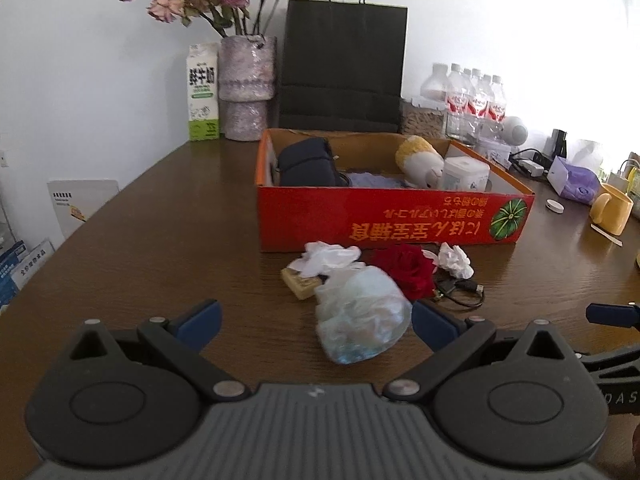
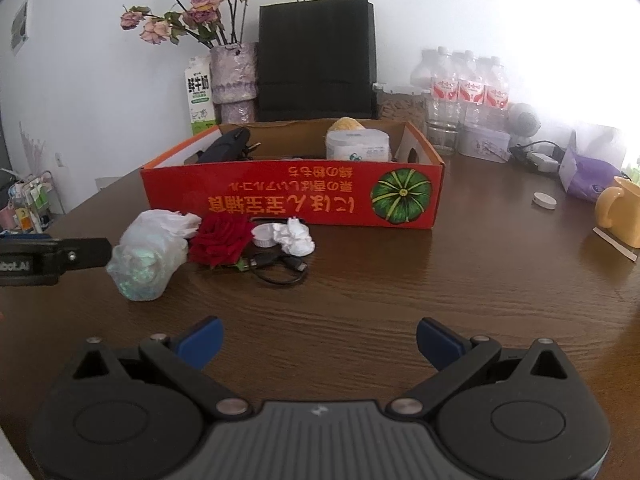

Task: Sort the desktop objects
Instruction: 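Move both grippers out of the box back toward the items on the table, then grasp the clear plastic bag with the left gripper while the right approaches the red rose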

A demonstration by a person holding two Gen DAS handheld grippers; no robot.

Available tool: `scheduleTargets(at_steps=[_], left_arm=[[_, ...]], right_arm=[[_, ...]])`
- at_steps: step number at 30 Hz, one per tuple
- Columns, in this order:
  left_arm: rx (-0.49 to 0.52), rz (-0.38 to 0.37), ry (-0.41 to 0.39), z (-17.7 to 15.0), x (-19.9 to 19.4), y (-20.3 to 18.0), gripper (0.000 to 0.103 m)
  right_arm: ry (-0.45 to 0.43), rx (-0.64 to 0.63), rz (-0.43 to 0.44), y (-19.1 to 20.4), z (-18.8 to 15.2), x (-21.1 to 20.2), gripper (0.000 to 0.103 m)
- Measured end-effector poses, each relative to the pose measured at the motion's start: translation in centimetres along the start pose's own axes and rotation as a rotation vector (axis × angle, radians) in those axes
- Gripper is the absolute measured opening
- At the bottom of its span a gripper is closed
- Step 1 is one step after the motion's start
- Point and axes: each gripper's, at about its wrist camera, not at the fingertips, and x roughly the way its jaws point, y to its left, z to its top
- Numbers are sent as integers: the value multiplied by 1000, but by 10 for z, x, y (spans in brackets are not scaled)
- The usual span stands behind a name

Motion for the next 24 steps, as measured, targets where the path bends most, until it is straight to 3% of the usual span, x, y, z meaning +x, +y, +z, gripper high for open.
scheduleTargets(at_steps=[10,12,16,24], left_arm=[[16,35,24,3,35,-25,102],[14,32,33,2,39,-25,88],[0,1,78,1,46,-24,46],[6,-27,47,1,36,-20,42]], right_arm=[[22,-7,5,-8,4,15,103],[25,-5,8,-9,4,17,103],[29,4,11,-12,4,20,103],[36,7,13,-11,4,23,103]])
